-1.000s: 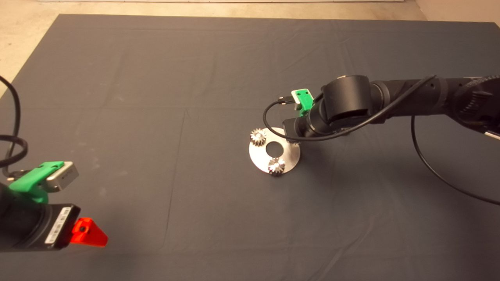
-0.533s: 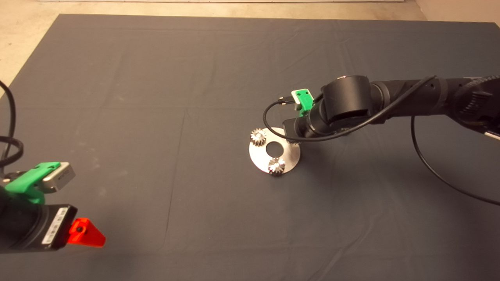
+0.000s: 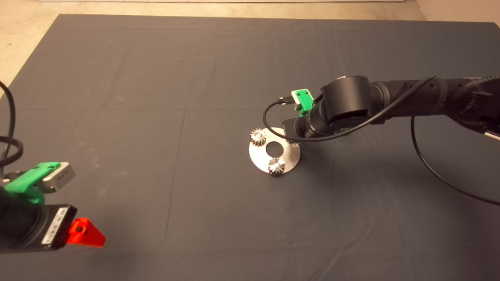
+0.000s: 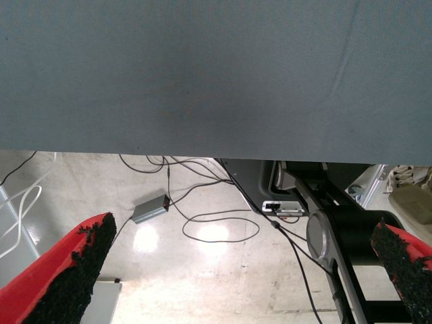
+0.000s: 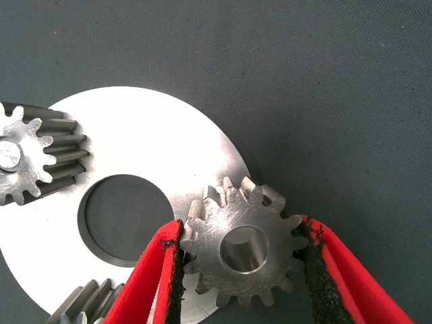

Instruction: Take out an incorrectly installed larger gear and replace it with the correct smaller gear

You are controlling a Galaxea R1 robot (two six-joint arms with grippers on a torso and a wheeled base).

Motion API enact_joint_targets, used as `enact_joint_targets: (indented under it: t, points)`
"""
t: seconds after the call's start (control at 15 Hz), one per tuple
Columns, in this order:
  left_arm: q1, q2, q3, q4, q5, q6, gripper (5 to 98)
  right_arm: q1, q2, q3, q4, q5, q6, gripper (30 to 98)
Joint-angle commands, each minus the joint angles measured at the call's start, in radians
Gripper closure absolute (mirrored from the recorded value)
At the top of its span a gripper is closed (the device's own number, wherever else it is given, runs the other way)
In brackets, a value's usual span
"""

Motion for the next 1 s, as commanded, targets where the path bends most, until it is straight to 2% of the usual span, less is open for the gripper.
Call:
enact_joint_targets:
  t: [0.0, 0.93]
  points:
    - [-0.001, -0.007, -0.003, 0.008, 0.133, 0.004, 5.4, 0.005, 0.008, 0.004, -0.019, -0.123, 0.002, 89.2]
    - [-0.001, -0.005, -0.005, 0.008, 0.133, 0.004, 5.4, 0.005, 0.007, 0.005, -0.019, -0.123, 0.002, 89.2]
